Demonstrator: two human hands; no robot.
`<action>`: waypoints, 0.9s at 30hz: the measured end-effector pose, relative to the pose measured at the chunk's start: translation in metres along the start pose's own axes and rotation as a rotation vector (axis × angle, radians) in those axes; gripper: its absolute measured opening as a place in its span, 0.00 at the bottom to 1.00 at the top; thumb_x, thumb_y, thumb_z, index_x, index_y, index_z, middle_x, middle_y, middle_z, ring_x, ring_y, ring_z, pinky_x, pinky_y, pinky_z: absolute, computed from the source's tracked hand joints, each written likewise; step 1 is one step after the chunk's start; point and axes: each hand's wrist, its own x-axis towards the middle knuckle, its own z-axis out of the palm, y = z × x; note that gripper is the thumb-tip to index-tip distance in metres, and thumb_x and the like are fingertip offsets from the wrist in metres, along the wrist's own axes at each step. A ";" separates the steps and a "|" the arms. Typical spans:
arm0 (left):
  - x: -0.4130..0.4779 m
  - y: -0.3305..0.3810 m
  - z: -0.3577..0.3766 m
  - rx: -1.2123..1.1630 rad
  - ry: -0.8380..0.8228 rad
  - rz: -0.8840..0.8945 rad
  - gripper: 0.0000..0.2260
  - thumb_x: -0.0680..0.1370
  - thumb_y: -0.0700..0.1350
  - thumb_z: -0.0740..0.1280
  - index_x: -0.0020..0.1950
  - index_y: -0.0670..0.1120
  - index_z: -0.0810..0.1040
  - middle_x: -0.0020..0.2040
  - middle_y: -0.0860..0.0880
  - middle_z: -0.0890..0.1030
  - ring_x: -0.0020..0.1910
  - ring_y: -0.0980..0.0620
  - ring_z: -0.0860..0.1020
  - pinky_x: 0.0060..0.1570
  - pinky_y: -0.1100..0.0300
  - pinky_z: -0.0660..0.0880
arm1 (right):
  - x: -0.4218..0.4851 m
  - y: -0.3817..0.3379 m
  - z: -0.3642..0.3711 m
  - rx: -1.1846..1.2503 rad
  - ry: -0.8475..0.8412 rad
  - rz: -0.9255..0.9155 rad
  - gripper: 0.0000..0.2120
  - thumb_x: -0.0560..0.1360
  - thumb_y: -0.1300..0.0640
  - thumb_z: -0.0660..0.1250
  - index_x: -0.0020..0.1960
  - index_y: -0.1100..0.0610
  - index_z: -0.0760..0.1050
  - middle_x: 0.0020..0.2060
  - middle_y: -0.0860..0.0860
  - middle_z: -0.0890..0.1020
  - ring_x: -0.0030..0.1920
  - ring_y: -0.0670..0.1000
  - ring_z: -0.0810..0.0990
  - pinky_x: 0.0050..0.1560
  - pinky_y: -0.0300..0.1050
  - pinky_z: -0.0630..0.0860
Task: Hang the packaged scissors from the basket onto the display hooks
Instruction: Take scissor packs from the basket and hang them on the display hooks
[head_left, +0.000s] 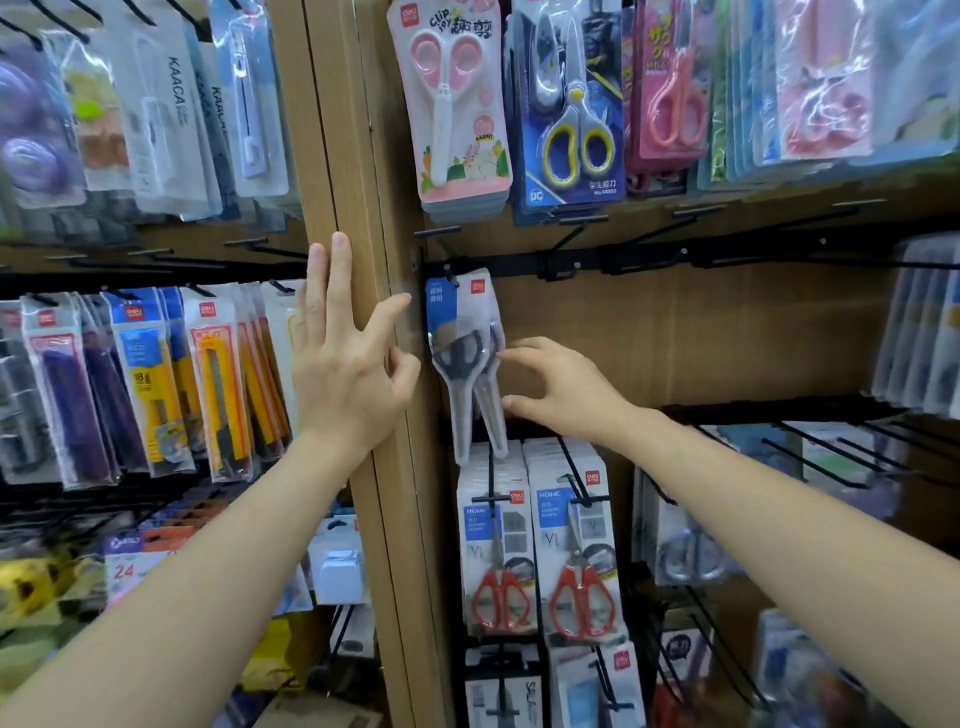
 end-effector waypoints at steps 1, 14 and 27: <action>0.001 0.002 -0.002 0.020 -0.016 -0.009 0.19 0.75 0.41 0.66 0.66 0.47 0.80 0.82 0.35 0.57 0.83 0.34 0.53 0.79 0.38 0.57 | -0.013 0.000 -0.004 -0.007 0.010 -0.010 0.25 0.79 0.49 0.71 0.74 0.50 0.73 0.71 0.48 0.74 0.70 0.50 0.74 0.70 0.55 0.73; -0.105 0.184 -0.018 -0.537 -0.177 0.067 0.08 0.74 0.44 0.67 0.47 0.47 0.85 0.44 0.52 0.85 0.48 0.50 0.79 0.51 0.56 0.68 | -0.206 0.040 -0.038 -0.099 0.004 0.134 0.20 0.79 0.51 0.71 0.70 0.51 0.78 0.52 0.45 0.85 0.50 0.47 0.83 0.54 0.49 0.81; -0.316 0.434 -0.011 -1.016 -1.079 0.065 0.17 0.74 0.57 0.62 0.56 0.52 0.85 0.56 0.55 0.83 0.60 0.50 0.78 0.55 0.51 0.75 | -0.502 0.145 -0.026 -0.098 -0.140 0.823 0.05 0.75 0.59 0.75 0.51 0.54 0.86 0.40 0.46 0.86 0.41 0.48 0.84 0.47 0.48 0.81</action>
